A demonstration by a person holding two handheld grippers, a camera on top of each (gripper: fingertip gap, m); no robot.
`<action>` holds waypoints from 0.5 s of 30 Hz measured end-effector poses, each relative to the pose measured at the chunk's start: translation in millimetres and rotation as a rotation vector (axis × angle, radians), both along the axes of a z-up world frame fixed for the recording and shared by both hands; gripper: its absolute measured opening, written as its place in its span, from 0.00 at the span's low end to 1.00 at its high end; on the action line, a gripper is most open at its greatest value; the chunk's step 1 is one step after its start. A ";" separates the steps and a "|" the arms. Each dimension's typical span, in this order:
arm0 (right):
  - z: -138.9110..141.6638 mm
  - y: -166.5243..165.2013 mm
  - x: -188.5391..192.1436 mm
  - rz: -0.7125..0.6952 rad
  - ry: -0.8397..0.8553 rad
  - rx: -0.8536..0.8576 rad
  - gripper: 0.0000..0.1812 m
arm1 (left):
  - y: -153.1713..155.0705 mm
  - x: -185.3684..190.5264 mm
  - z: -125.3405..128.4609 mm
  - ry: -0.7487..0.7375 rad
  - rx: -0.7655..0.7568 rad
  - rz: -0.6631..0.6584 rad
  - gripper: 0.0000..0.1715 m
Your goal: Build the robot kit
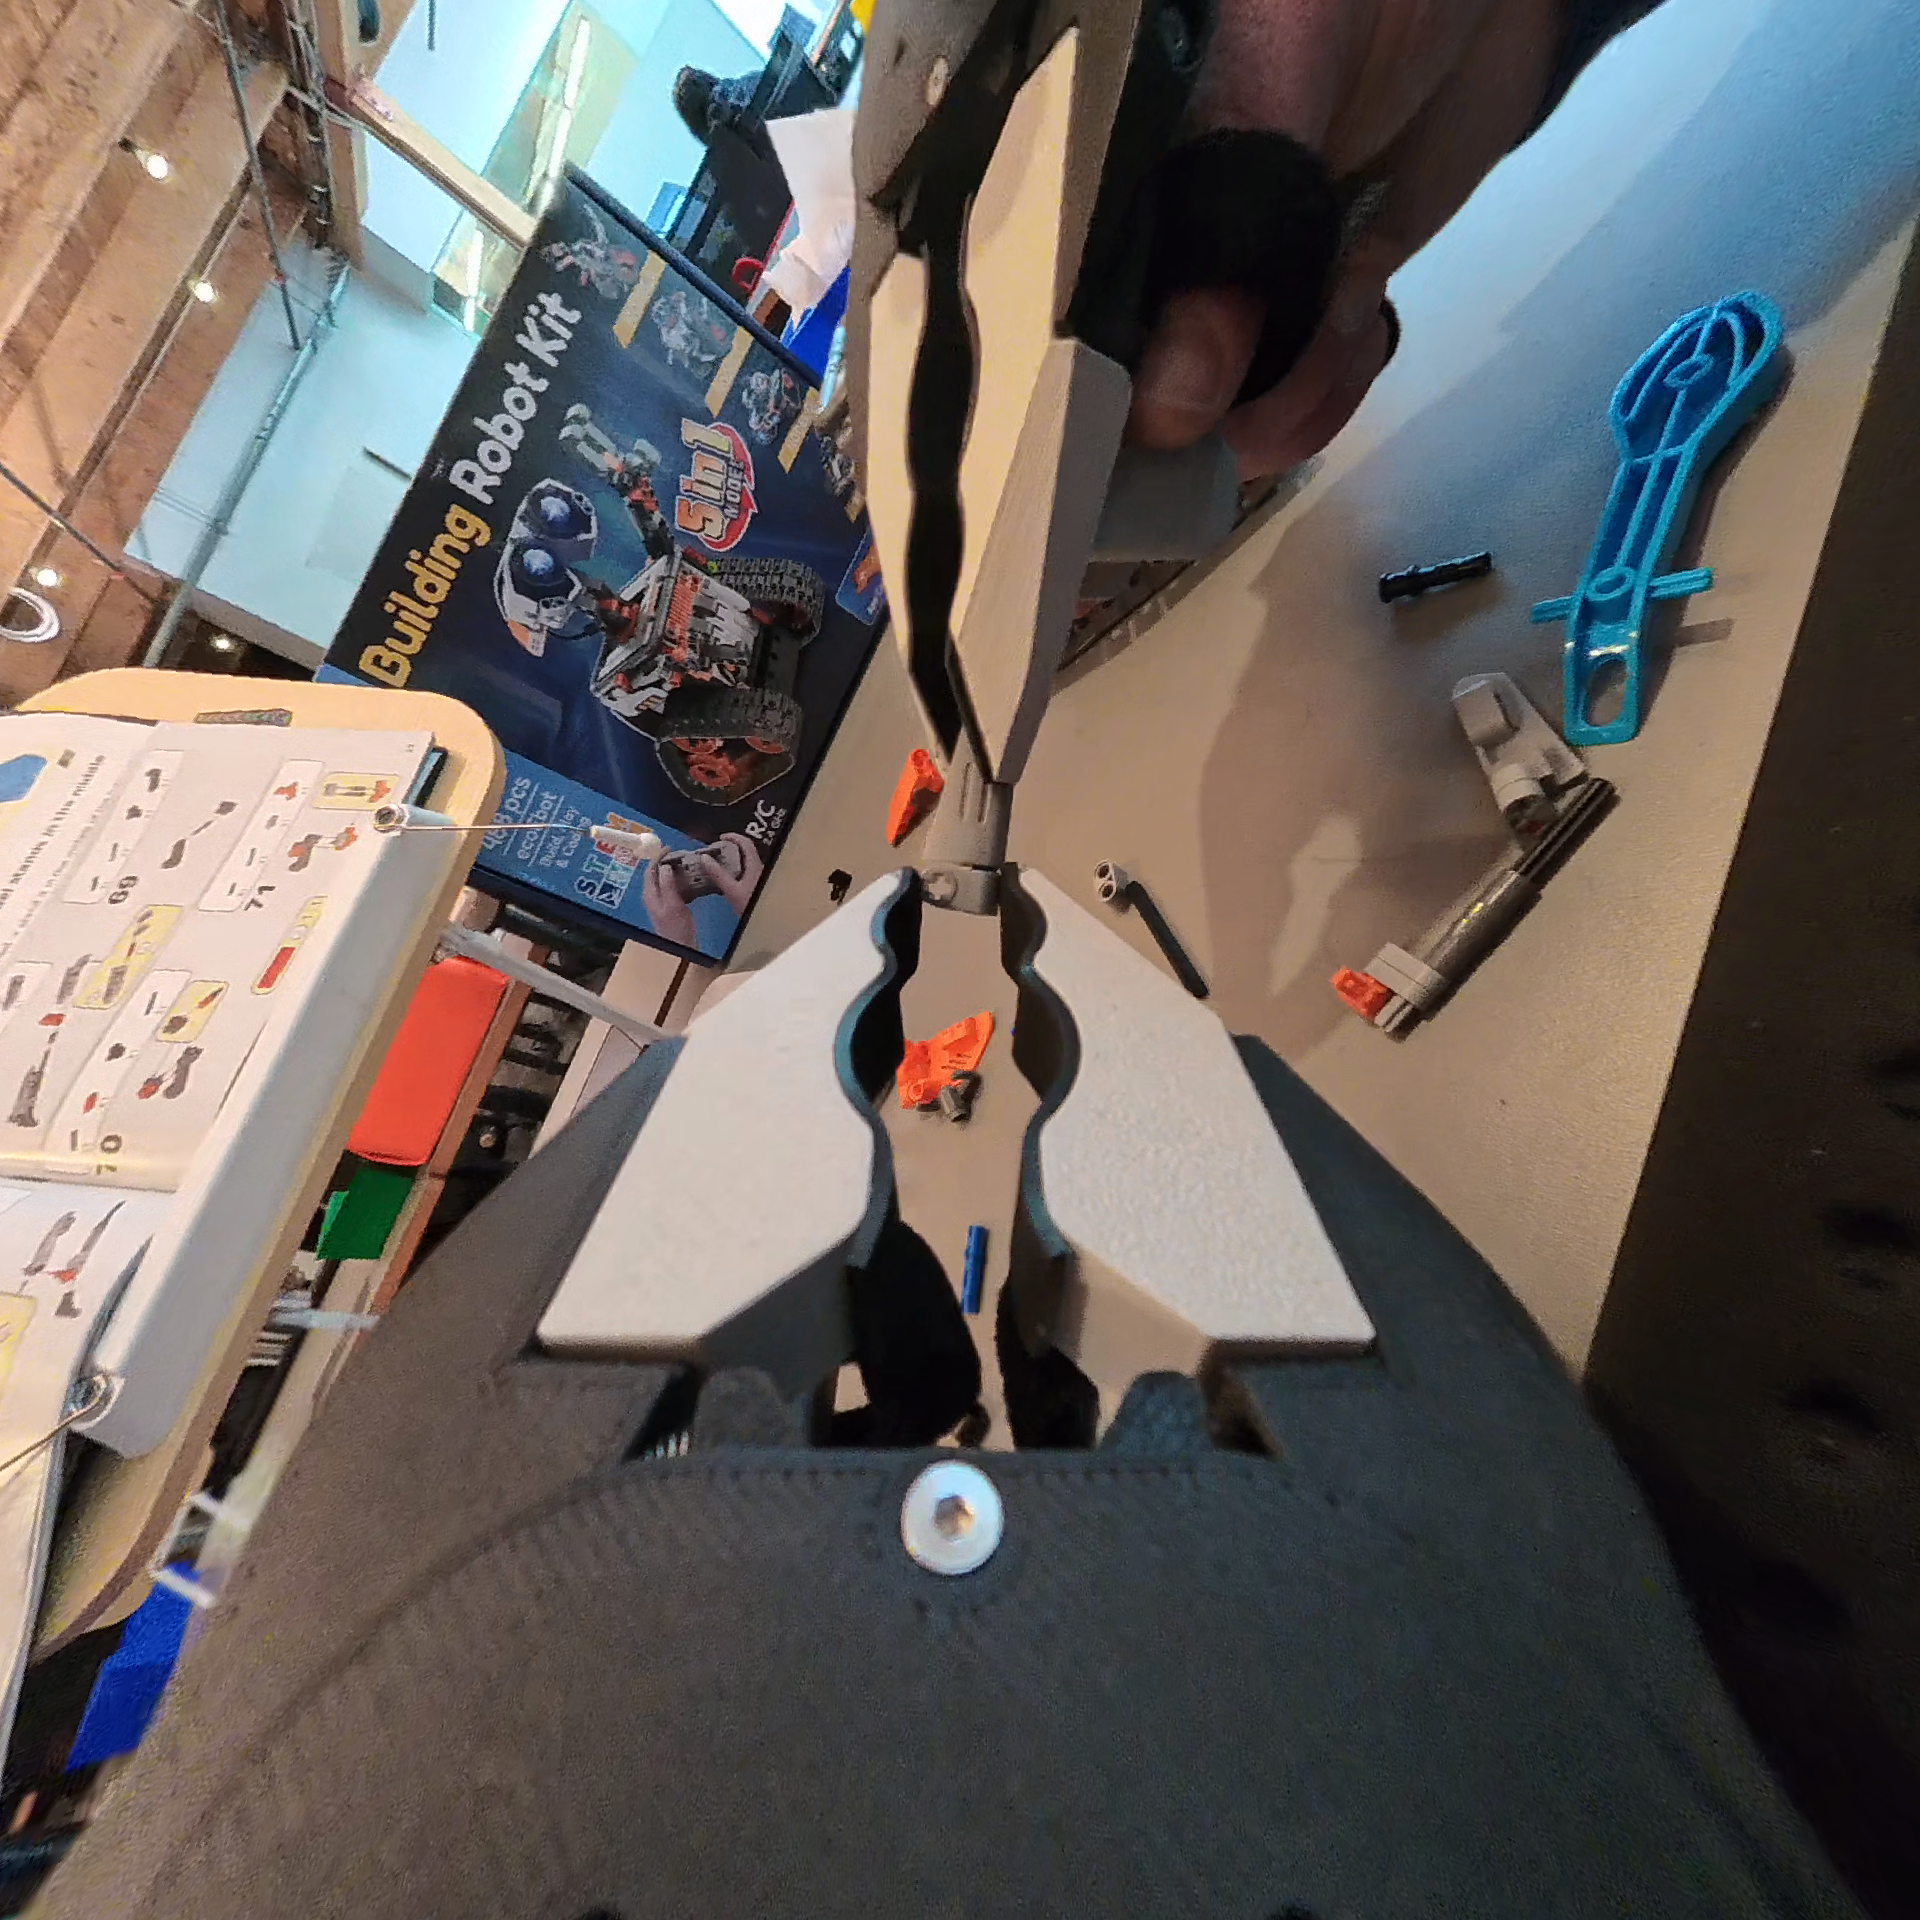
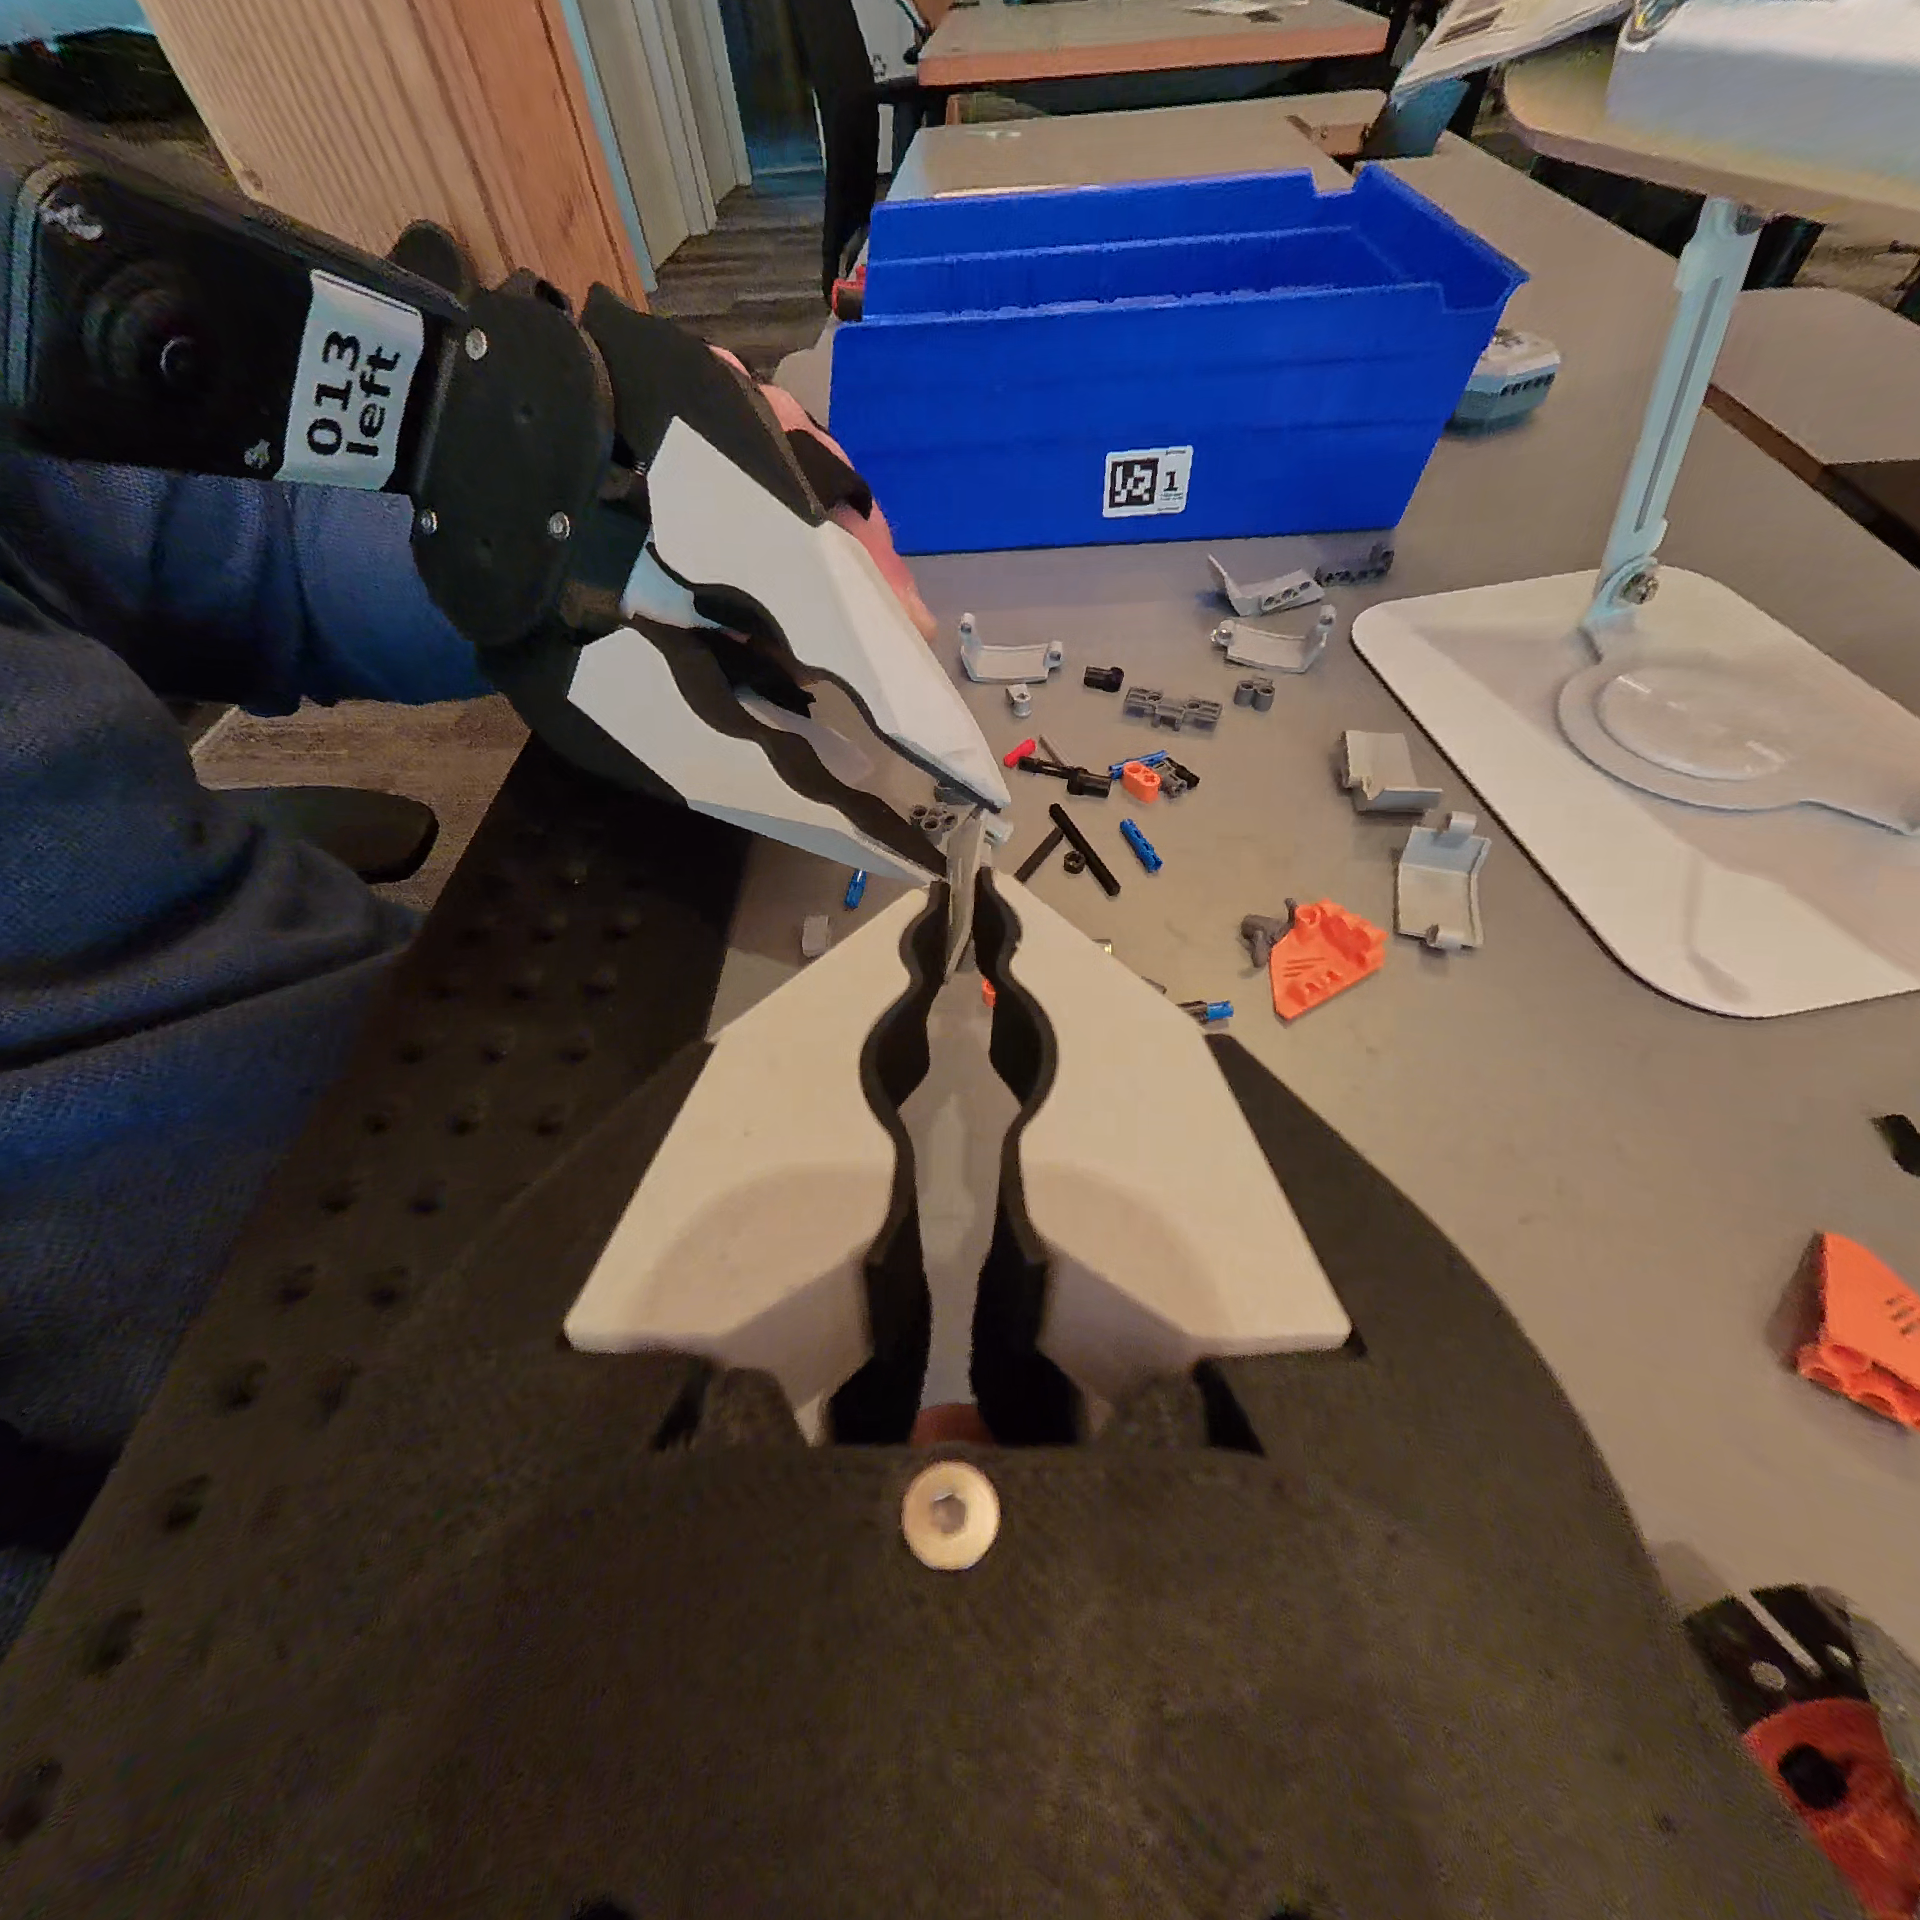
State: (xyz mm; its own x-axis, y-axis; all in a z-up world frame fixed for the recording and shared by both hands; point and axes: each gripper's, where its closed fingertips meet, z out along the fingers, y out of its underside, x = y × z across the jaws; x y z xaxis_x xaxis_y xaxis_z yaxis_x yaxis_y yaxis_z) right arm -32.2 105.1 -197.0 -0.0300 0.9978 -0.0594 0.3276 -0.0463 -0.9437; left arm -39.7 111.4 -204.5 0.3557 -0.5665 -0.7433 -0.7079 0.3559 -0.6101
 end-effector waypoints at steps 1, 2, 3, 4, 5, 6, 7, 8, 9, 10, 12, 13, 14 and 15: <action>0.8 -0.3 0.1 0.002 0.003 -0.003 0.01 | -0.5 0.2 1.5 -0.010 0.000 -0.002 0.07; 0.8 -0.6 0.1 0.003 0.000 -0.003 0.01 | -1.1 0.6 1.5 -0.009 0.000 -0.006 0.07; 0.4 -0.6 -0.1 0.000 -0.002 -0.003 0.01 | -1.1 0.4 1.6 -0.009 0.004 -0.002 0.07; -0.4 -1.0 -0.6 -0.001 -0.004 -0.010 0.01 | -1.1 0.4 1.2 -0.008 0.006 0.003 0.07; -1.5 -1.1 -1.0 -0.002 -0.004 -0.017 0.01 | -1.3 0.3 0.0 0.001 0.011 0.005 0.07; -1.9 -1.4 -1.4 -0.003 -0.002 -0.027 0.00 | -1.4 0.1 -0.5 0.008 0.019 0.008 0.07; -1.9 -1.8 -1.6 -0.002 0.002 -0.034 0.00 | -1.9 0.2 -0.2 0.009 0.024 0.012 0.07; -2.1 -1.8 -2.1 -0.003 0.001 -0.033 0.00 | -1.9 0.2 -0.4 0.010 0.025 0.016 0.07; -1.6 -1.8 -2.5 -0.006 0.003 -0.034 0.00 | -1.7 -0.2 -0.3 0.013 0.036 0.021 0.07; -0.2 -2.2 -2.5 -0.007 0.007 -0.039 0.00 | -1.8 -0.2 1.3 0.013 0.051 0.025 0.07; 2.9 -2.7 -2.2 -0.009 0.018 -0.050 0.00 | -2.8 0.4 5.3 0.009 0.072 0.030 0.06; 3.4 -2.6 -2.2 -0.010 0.023 -0.059 0.00 | -2.7 0.7 6.4 0.008 0.081 0.035 0.06; 3.2 -2.0 -2.3 -0.014 0.025 -0.067 0.00 | -2.4 0.9 6.4 0.017 0.093 0.040 0.06; 2.8 -1.5 -2.8 -0.019 0.026 -0.073 0.00 | -1.7 0.6 6.6 0.027 0.109 0.049 0.06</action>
State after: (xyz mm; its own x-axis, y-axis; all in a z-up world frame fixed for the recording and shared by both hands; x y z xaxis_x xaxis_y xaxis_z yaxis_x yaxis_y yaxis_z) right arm -35.0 103.5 -194.2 -0.0139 0.9912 -0.1314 0.3015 -0.1212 -0.9457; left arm -39.1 109.7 -197.9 0.3602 -0.4643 -0.8091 -0.7418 0.3834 -0.5503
